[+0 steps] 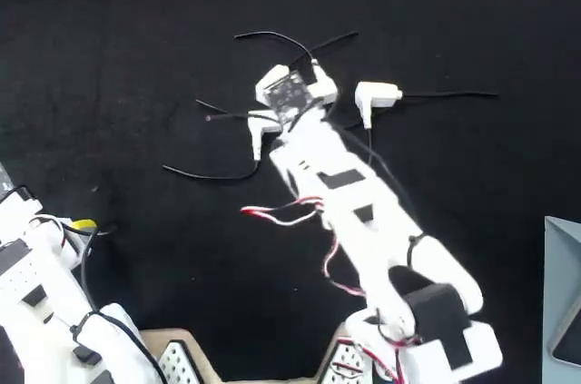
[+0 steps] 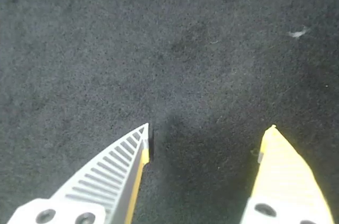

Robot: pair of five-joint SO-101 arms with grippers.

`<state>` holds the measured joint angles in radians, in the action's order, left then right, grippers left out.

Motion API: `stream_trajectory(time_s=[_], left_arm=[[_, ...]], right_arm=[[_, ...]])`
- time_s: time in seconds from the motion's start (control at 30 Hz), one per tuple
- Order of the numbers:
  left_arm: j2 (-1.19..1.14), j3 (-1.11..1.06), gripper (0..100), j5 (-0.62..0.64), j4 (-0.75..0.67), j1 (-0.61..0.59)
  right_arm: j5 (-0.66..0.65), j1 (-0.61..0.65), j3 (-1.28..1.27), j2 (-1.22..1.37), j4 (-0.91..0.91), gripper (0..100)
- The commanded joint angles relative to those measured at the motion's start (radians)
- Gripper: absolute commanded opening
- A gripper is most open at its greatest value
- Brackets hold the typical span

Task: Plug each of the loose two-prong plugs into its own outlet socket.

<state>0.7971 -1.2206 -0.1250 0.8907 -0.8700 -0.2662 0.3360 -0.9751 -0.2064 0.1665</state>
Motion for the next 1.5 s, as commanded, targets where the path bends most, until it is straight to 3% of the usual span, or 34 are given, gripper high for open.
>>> stream_trajectory(time_s=[0.0,0.07,0.17,0.3,0.43,0.67,0.73,0.9,1.17,1.47], left_arm=[[0.014,0.004,33,0.006,-0.014,0.004],[0.014,0.004,33,0.006,-0.014,0.004],[0.014,0.004,33,0.005,-0.014,0.004],[0.014,0.002,33,0.005,-0.014,0.005],[0.015,0.002,33,0.005,-0.014,0.005],[0.023,0.002,32,0.011,-0.014,0.036],[0.023,0.002,27,0.011,-0.014,0.088],[0.038,0.045,3,0.011,-0.008,0.203],[0.287,0.062,3,0.103,0.025,0.4],[0.574,-0.053,3,0.155,0.077,0.668]], right_arm=[[0.0,-0.078,0.035,0.042,-0.143,1.7],[0.0,-0.091,0.036,0.05,-0.149,5.1],[0.009,-0.087,0.022,0.033,-0.133,19.3],[0.029,-0.058,0.024,-0.056,0.009,34.0],[0.035,-0.025,0.016,-0.202,0.175,27.9],[0.035,-0.026,-0.007,-0.484,0.434,0.7],[0.035,-0.026,-0.038,-0.558,0.466,3.4],[0.037,-0.052,-0.117,-0.716,0.526,1.2],[0.12,-0.21,-0.274,-0.912,0.537,1.2],[0.121,-0.222,-0.367,-1.159,0.678,1.5]])
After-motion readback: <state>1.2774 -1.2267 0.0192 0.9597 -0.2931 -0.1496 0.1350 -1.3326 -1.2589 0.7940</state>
